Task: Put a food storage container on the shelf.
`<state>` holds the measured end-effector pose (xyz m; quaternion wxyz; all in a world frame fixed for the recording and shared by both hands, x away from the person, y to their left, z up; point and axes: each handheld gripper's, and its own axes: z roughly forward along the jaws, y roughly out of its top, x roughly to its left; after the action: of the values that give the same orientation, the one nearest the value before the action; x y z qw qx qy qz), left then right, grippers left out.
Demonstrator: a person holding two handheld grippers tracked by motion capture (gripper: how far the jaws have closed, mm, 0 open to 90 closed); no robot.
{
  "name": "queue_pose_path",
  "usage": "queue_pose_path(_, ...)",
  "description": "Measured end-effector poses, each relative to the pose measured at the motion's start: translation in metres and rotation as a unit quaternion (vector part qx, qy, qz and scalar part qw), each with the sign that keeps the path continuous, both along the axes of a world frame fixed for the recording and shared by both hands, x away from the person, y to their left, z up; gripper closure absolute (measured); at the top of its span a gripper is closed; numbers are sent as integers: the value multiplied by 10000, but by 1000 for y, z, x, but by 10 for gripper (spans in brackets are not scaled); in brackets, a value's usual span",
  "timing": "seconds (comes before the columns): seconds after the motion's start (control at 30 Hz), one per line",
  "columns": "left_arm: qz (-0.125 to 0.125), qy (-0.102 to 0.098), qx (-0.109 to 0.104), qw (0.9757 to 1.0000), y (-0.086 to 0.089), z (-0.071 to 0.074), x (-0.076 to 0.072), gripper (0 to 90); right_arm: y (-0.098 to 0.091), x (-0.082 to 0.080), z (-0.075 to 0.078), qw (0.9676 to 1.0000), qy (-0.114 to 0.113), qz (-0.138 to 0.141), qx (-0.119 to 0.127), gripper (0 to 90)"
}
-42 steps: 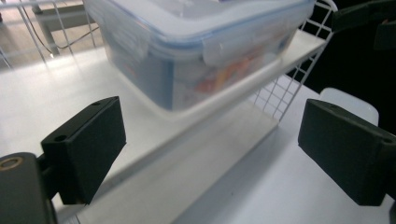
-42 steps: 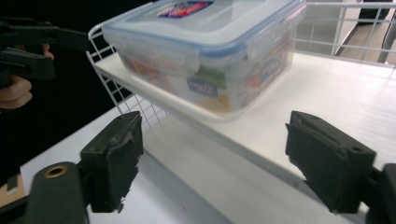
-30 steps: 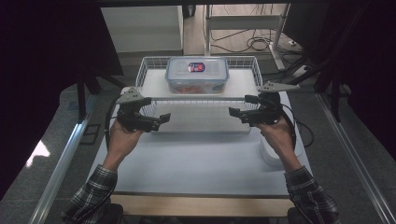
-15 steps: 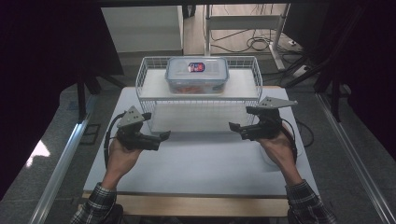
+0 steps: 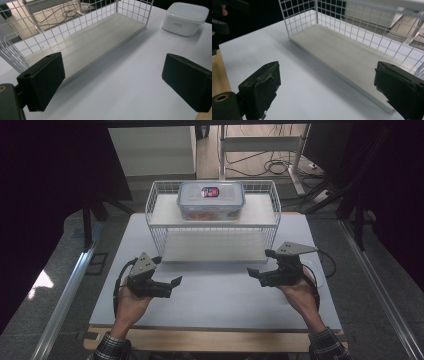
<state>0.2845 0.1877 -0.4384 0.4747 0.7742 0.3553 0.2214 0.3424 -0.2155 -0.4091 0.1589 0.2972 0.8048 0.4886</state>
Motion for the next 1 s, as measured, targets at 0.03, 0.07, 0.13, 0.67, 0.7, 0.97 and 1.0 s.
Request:
queue_pose_path(0.03,0,0,0,10000,0,0,0,46,0,0,0,10000,0,0,0,75)
queue_pose_path(0.07,-5,4,-27,10000,0,-1,-2,46,-1,-2,-2,10000,-3,-7,-17,75)
queue_pose_path(0.13,5,-11,-52,10000,0,-4,-5,48,-1,-5,-6,10000,-2,-26,-59,74)
queue_pose_path(0.67,143,293,101,9994,1,-51,-19,45,-3,-29,-40,9995,-5,-24,-327,57)
queue_pose_path(0.7,140,313,136,9993,0,-53,-19,45,-3,-29,-40,9995,-5,-24,-327,57)
queue_pose_path(0.97,128,346,452,9983,-5,-62,-20,41,-2,-33,-65,9978,250,45,-610,57)
queue_pose_path(1.0,132,345,462,9983,-6,-62,-20,41,-2,-33,-65,9978,250,45,-610,57)
